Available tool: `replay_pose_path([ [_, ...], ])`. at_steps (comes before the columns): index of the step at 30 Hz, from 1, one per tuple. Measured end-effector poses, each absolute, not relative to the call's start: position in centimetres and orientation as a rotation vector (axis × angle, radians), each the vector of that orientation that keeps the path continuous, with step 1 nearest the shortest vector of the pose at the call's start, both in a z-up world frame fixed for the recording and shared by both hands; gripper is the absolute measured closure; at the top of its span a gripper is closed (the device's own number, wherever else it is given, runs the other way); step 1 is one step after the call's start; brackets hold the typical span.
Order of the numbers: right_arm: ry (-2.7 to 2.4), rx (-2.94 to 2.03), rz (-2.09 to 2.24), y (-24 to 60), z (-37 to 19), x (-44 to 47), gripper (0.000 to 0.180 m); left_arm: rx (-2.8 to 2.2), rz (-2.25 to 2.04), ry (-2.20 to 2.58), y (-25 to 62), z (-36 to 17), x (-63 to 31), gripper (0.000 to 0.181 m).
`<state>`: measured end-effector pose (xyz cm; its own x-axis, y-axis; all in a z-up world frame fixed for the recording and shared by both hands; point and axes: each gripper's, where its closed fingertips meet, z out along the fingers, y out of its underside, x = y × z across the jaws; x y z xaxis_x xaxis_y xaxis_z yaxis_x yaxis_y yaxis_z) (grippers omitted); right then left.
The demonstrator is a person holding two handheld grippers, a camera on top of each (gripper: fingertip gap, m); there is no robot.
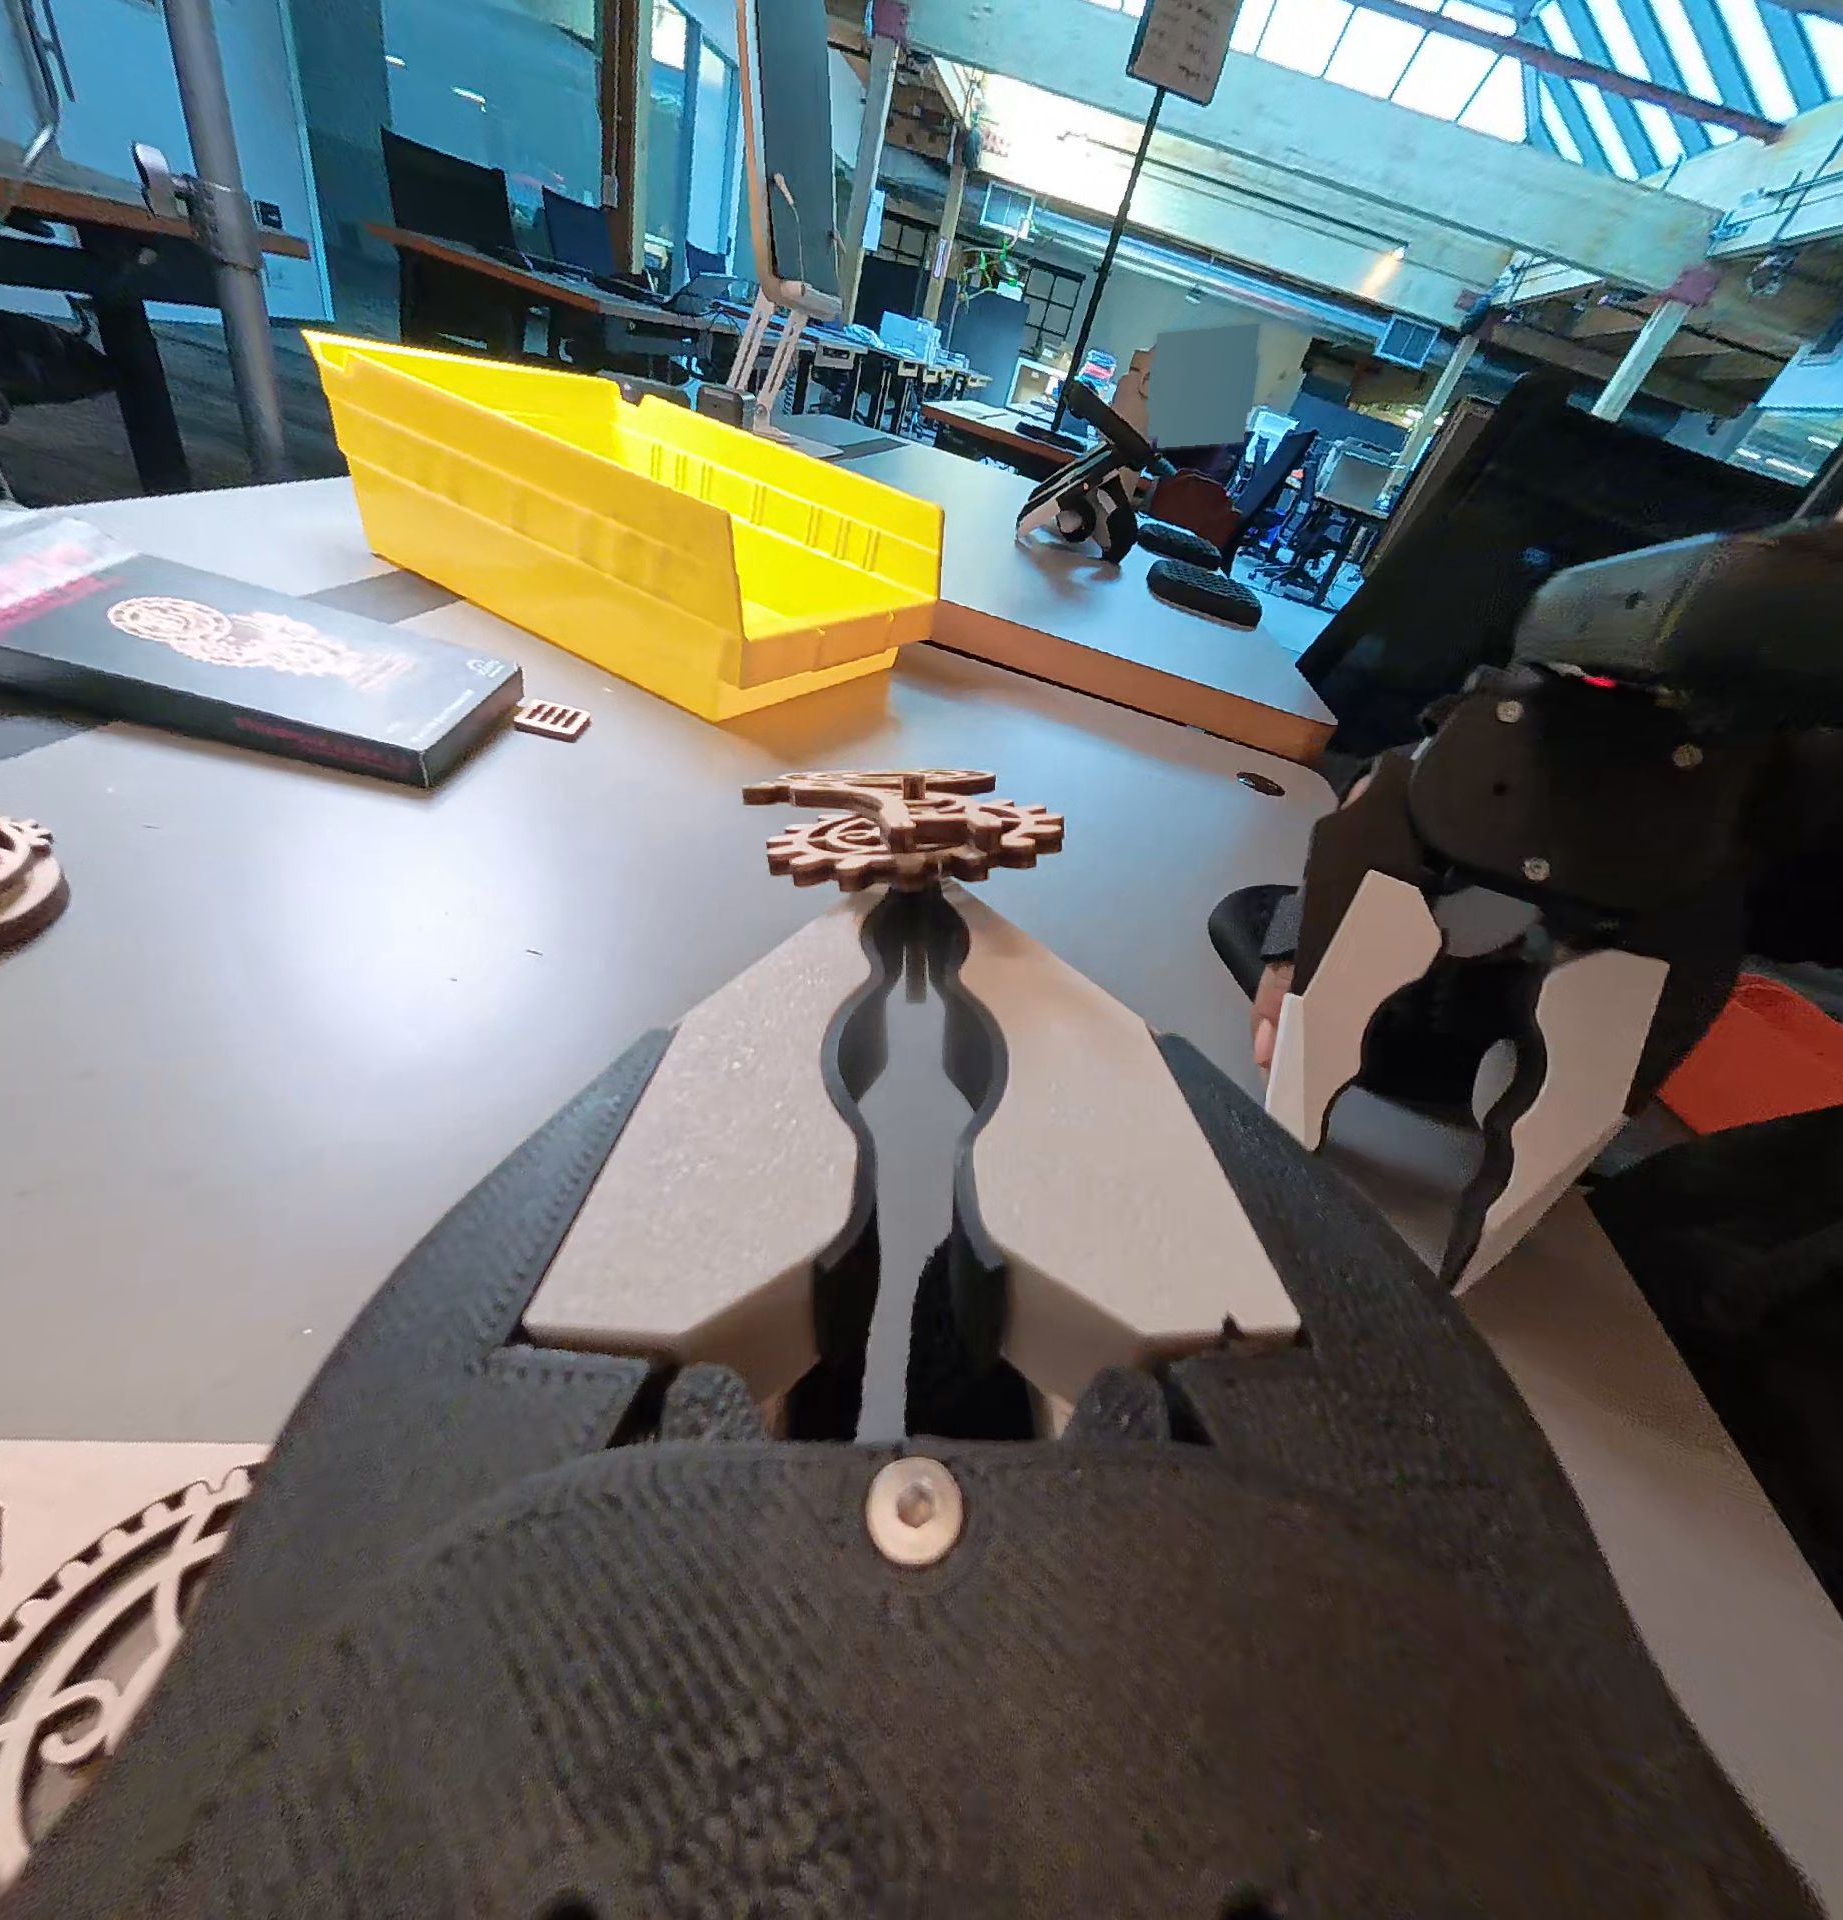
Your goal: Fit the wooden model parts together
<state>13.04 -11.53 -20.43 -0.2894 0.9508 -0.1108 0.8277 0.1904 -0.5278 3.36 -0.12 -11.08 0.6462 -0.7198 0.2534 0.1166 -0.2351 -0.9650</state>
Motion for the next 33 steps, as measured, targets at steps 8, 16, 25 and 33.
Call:
replay_pose_path([
  [8, -2.199, -1.658, 0.580, -11.4, -21.2, 12.6, 0.148, -1.510, -0.835, 0.626, -1.3, -9.4, 4.0, 0.180],
  [16, -2.231, -1.579, 0.618, -11.0, -21.1, 12.5, 0.148, -1.397, -0.857, 0.680, -2.4, -8.2, 4.5, 0.180],
  [25, -2.298, -1.513, 0.615, -8.0, -21.2, 12.0, 0.148, -1.334, -0.847, 0.718, -3.1, -7.6, 5.0, 0.180],
  [33, -2.262, -1.483, 0.727, -6.5, -20.3, 11.4, 0.148, -1.339, -0.829, 0.732, -3.0, -7.9, 5.0, 0.180],
])
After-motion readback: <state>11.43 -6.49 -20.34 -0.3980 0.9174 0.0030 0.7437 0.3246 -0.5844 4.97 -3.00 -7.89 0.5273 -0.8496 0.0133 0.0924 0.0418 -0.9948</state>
